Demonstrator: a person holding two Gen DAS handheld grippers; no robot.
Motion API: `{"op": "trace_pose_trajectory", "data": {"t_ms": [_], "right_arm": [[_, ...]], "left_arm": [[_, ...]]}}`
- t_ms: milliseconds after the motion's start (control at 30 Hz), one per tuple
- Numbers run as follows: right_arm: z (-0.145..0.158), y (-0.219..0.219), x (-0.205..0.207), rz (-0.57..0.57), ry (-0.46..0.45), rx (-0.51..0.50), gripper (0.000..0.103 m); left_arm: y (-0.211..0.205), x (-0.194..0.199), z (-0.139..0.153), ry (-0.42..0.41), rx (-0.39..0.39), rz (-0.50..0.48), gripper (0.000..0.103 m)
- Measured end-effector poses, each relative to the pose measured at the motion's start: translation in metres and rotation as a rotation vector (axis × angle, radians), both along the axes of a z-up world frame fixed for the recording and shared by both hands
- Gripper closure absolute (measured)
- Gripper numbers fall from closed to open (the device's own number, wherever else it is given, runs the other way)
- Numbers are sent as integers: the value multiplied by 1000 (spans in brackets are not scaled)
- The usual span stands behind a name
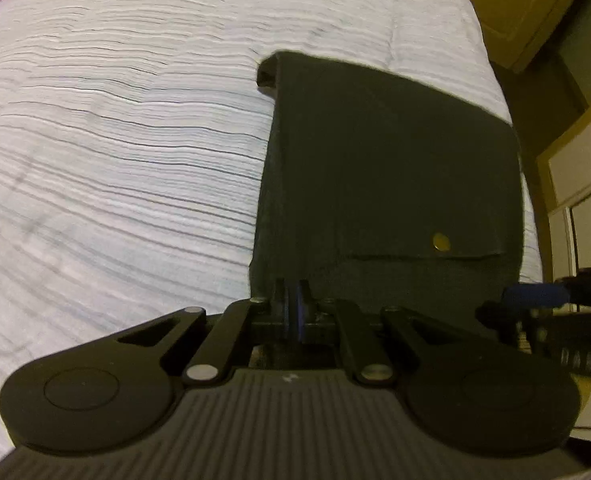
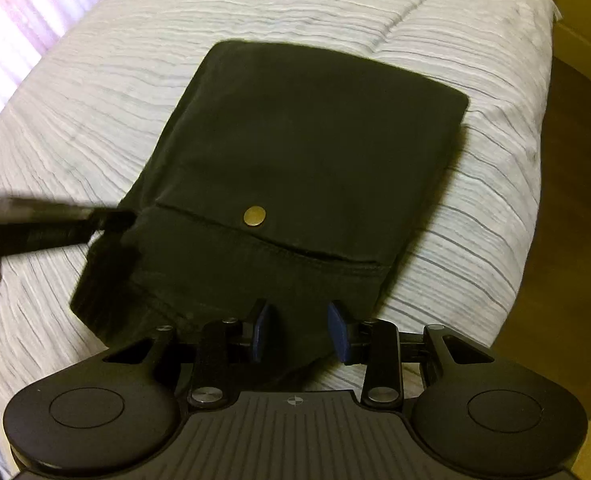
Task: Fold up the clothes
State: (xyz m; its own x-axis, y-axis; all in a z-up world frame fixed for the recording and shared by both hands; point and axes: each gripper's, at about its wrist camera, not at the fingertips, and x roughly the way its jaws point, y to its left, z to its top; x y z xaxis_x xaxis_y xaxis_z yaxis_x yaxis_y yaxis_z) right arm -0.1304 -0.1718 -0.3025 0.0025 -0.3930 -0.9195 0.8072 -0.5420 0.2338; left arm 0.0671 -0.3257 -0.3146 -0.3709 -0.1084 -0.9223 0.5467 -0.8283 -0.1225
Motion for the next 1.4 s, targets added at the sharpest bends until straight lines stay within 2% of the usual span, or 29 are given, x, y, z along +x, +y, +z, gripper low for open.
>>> {"op": "trace_pose_trajectory", "data": {"t_ms": [100,233,400,467,500,700,833,1033,1400], "right_arm": [[6,4,-1,-15,-27,-7,66],[-22,-9,-2,29,-9,59,66],[0,-7,-12,-2,-72,71,65],[8,3,-13,8,-89,87,43],[13,8,-13,18,-98,93,25],[43,23,-19,98,-92,102,24],[60,24,-19,172,-47,113,24],[84,25,-17,306,-20,101,24],[102,41,-33,460,17,89,24]], "left_arm": [[5,8,6,14,14,32,98],[7,-3,-13,-52,-3,26,98],[11,4,17,-58,-18,89,98],[14,13,29,-76,-19,129,98],[17,17,35,-87,-21,147,98],[47,33,72,-156,-36,266,96],[69,27,95,-173,-37,331,88],[108,14,129,-150,-98,372,75],[166,6,152,-153,-134,553,71]]}}
